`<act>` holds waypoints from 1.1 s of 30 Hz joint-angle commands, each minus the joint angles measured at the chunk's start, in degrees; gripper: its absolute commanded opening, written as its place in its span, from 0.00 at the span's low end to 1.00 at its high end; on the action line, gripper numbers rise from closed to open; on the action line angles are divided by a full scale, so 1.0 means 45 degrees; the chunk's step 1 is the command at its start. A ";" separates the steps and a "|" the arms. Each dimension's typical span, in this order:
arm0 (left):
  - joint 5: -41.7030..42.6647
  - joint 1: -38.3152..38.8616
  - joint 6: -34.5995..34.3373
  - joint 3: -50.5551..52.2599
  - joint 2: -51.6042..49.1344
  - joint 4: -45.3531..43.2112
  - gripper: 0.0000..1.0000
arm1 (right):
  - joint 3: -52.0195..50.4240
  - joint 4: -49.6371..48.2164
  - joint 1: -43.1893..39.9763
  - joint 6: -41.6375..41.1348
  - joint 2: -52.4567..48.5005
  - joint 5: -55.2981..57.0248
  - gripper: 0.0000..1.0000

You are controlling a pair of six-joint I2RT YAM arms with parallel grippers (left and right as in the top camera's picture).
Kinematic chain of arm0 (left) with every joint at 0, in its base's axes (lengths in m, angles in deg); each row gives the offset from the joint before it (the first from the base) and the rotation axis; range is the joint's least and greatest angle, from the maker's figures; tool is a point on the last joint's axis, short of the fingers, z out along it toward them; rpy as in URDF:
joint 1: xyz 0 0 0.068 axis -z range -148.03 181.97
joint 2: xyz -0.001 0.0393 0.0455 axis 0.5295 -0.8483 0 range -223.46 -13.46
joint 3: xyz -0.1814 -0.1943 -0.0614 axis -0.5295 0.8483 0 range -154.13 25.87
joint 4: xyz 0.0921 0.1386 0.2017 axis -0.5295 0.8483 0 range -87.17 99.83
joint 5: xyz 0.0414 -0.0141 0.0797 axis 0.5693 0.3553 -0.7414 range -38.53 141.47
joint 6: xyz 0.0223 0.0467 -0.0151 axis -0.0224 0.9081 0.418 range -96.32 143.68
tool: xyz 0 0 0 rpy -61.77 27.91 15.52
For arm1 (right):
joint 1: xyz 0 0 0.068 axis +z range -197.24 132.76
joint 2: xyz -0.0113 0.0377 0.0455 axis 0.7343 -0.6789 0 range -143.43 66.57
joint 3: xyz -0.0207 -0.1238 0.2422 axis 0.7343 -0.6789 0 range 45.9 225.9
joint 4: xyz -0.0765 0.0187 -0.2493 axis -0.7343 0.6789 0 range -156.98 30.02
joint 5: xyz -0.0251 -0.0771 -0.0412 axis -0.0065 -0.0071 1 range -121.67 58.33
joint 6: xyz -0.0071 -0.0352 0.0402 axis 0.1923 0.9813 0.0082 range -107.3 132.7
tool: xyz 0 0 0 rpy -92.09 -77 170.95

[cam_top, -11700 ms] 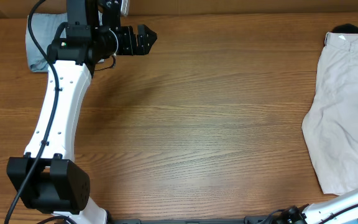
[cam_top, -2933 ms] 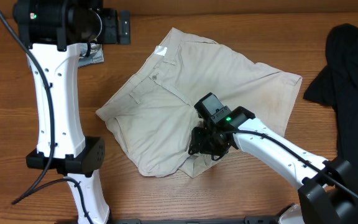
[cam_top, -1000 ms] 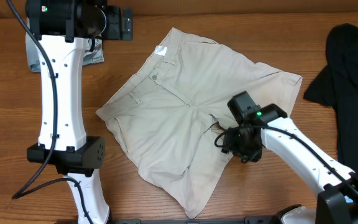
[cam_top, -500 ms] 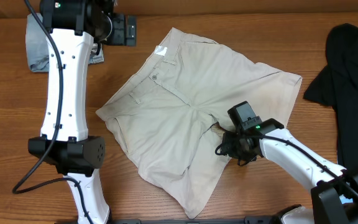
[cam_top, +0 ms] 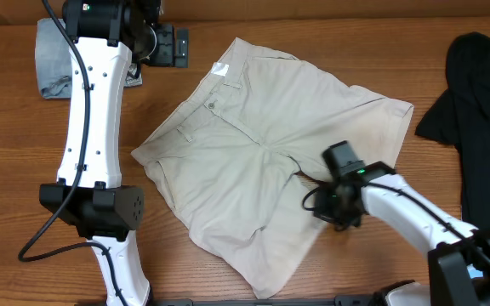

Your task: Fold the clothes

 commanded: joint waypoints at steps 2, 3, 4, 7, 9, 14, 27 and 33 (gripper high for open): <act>-0.0165 -0.0044 -0.0078 0.0078 -0.0117 -0.0296 1.00 | 0.0330 0.1365 -0.2414 0.0345 0.0287 0.0204 0.04; -0.0165 -0.0044 -0.0049 0.0078 -0.0117 -0.0345 1.00 | 0.0398 0.1617 -0.3060 0.0593 0.0345 0.0199 0.04; -0.0165 -0.0039 0.0029 0.0078 -0.0117 -0.0393 1.00 | 0.0461 0.1831 -0.3672 0.0865 0.0379 0.0199 0.04; -0.0160 -0.0039 0.0078 0.0083 -0.0117 -0.0500 1.00 | 0.0534 0.2021 -0.5382 0.1642 0.0384 0.0204 0.04; -0.0160 -0.0039 0.0194 0.0092 -0.0160 -0.0563 1.00 | 0.0559 0.2025 -0.6455 0.2084 0.0384 0.0199 0.04; -0.0078 -0.0034 0.0369 0.0102 -0.0544 -0.0563 1.00 | 0.0675 0.2113 -0.8937 0.3152 0.0384 0.0180 0.05; 0.3342 0.0826 0.3997 0.0102 -0.3060 -0.0991 1.00 | 0.5124 0.4167 -1.0214 0.3560 0.0384 -0.1583 1.00; 0.3619 0.1695 0.4906 0.0102 -0.4609 -0.0607 1.00 | 0.6606 0.4697 -0.9209 0.3565 0.0384 -0.1579 1.00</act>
